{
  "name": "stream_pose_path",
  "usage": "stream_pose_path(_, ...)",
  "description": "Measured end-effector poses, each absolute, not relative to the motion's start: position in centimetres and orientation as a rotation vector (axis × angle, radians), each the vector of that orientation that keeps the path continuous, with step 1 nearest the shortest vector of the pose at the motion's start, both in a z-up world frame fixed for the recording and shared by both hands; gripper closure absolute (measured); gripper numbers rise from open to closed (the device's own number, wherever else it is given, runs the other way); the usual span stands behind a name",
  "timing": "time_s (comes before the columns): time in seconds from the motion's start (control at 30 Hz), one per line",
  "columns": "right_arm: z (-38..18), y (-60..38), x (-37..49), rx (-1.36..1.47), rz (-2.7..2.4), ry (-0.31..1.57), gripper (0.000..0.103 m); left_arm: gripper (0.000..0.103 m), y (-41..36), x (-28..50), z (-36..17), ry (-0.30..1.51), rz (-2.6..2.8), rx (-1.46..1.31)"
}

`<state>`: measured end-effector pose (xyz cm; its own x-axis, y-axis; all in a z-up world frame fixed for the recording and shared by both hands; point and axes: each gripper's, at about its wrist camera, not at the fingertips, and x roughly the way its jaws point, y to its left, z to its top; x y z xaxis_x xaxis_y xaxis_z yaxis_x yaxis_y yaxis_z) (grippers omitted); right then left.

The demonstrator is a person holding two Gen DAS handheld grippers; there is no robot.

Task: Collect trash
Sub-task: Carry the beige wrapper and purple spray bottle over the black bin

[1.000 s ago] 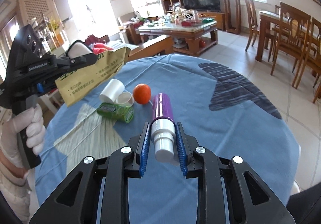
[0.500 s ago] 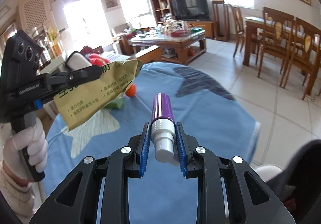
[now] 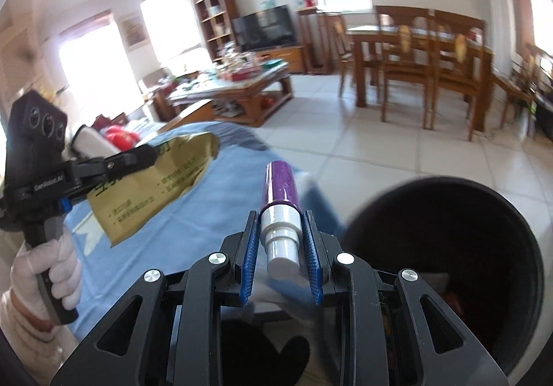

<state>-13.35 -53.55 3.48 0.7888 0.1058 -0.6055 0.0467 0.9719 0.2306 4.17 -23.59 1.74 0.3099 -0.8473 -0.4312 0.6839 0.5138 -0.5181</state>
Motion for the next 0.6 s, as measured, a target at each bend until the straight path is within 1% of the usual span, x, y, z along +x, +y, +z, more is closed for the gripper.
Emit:
stream_pose_path(0.37, 0.2, -67.4, -19.2, 0.432, -0.186, 0.630, 0.078, 0.092, -33.7, 2.3, -1.9, 0.841, -1.137, -0.192)
stream_pose_path(0.6, -2.7, -72.8, -21.1, 0.544, -0.233, 0.630, 0.078, 0.092, -38.9, 0.7, -5.2, 0.913, -1.170, -0.093)
